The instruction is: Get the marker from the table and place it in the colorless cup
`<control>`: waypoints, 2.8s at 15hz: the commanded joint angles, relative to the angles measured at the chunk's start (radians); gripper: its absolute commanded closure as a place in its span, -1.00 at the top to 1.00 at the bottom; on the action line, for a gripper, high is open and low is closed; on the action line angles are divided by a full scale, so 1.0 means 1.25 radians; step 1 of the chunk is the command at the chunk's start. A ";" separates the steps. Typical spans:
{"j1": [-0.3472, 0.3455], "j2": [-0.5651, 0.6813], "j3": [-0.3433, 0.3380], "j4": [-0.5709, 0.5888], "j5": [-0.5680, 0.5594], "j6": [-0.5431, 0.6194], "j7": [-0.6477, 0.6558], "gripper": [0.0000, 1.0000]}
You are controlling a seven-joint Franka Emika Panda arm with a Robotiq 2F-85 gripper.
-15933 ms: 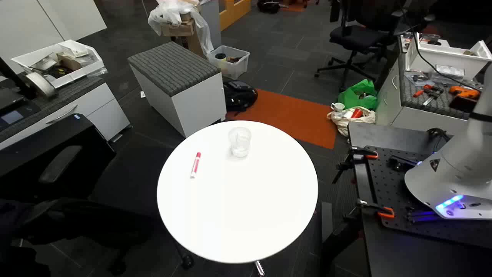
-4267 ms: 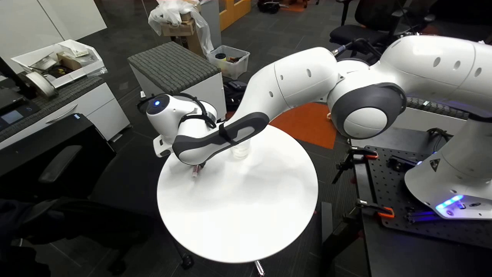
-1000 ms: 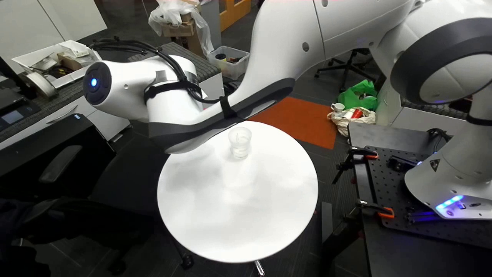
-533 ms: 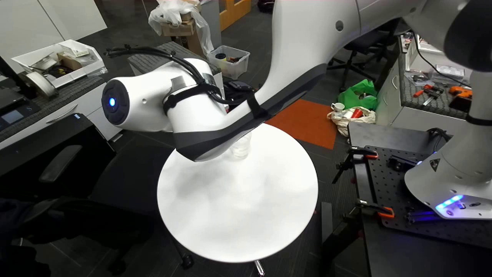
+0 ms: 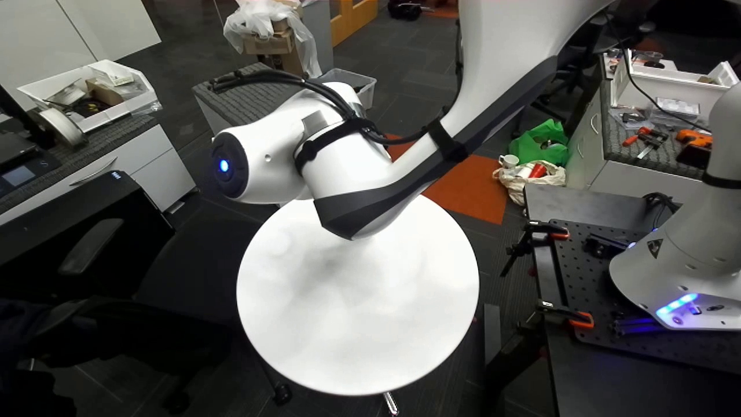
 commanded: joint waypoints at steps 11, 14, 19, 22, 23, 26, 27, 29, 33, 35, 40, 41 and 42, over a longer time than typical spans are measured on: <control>-0.073 -0.013 0.039 -0.068 -0.077 -0.040 0.021 -0.90; -0.081 0.006 0.046 -0.055 -0.078 -0.045 -0.006 -0.90; -0.088 0.044 0.056 -0.020 -0.075 -0.057 -0.052 -0.90; -0.089 0.069 0.060 0.009 -0.076 -0.076 -0.100 -0.90; -0.090 0.079 0.060 0.021 -0.077 -0.085 -0.113 -0.90; -0.091 0.107 0.060 0.060 -0.077 -0.112 -0.152 -0.90; -0.090 0.118 0.060 0.073 -0.078 -0.121 -0.165 -0.90; -0.090 0.142 0.059 0.104 -0.080 -0.138 -0.190 -0.90; -0.090 0.199 0.055 0.179 -0.083 -0.171 -0.224 -0.90; -0.089 0.227 0.054 0.213 -0.087 -0.188 -0.246 -0.90; -0.089 0.286 0.055 0.285 -0.100 -0.223 -0.308 -0.90; -0.089 0.295 0.055 0.297 -0.101 -0.228 -0.321 -0.90; -0.088 0.304 0.055 0.308 -0.103 -0.233 -0.334 -0.90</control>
